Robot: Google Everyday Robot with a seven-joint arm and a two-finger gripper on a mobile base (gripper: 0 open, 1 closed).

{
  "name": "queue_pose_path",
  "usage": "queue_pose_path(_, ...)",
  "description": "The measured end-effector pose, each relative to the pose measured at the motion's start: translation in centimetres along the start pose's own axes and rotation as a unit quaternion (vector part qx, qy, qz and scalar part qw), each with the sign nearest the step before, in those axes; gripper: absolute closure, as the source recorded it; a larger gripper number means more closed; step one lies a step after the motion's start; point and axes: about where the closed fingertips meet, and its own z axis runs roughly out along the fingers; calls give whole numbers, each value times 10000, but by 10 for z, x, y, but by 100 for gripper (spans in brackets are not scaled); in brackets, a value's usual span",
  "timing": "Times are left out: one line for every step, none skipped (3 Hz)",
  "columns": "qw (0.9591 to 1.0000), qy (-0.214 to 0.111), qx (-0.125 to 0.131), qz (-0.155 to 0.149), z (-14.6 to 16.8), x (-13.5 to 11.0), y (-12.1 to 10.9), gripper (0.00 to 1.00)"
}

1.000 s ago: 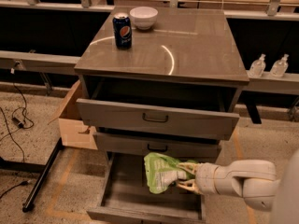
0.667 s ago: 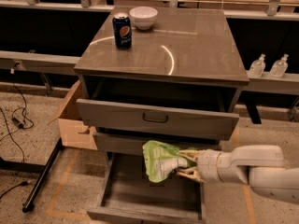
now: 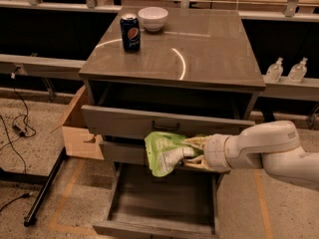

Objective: Pick green rice chip bag from bottom drawer and place on counter

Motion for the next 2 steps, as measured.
queue_pose_path(10000, -55, 79, 22, -8, 0, -9, 100)
queue_pose_path(9992, -120, 365, -81, -40, -13, -44, 100)
